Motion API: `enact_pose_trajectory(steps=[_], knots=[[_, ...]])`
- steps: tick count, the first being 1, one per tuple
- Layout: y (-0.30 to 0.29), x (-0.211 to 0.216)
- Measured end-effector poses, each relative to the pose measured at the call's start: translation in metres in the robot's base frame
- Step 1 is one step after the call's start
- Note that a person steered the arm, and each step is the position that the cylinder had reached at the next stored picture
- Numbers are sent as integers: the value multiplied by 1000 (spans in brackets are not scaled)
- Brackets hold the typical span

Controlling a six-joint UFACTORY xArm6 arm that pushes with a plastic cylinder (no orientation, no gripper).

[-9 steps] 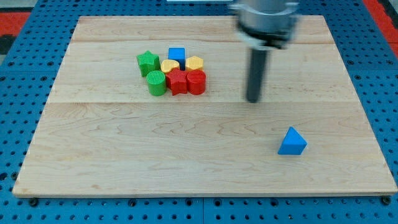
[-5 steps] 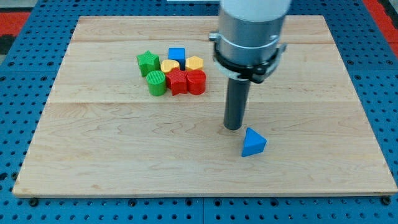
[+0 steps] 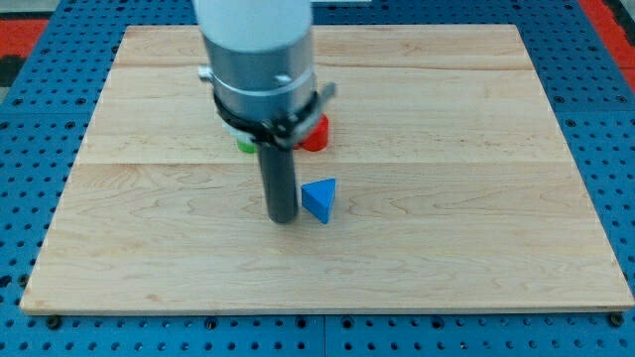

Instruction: Push the blue triangle into the green blocks

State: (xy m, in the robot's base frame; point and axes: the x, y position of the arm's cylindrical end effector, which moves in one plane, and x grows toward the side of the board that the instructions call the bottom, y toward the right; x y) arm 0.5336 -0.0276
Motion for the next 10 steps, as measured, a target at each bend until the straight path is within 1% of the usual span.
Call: enact_pose_trajectory(steps=[1,2,3,4,5,6,8,9,10], knots=[[28,50],[85,25],[102,-9],[46,-48],[-19,-29],[-25,-8],[-87,14],[-104,33],[-105,13]])
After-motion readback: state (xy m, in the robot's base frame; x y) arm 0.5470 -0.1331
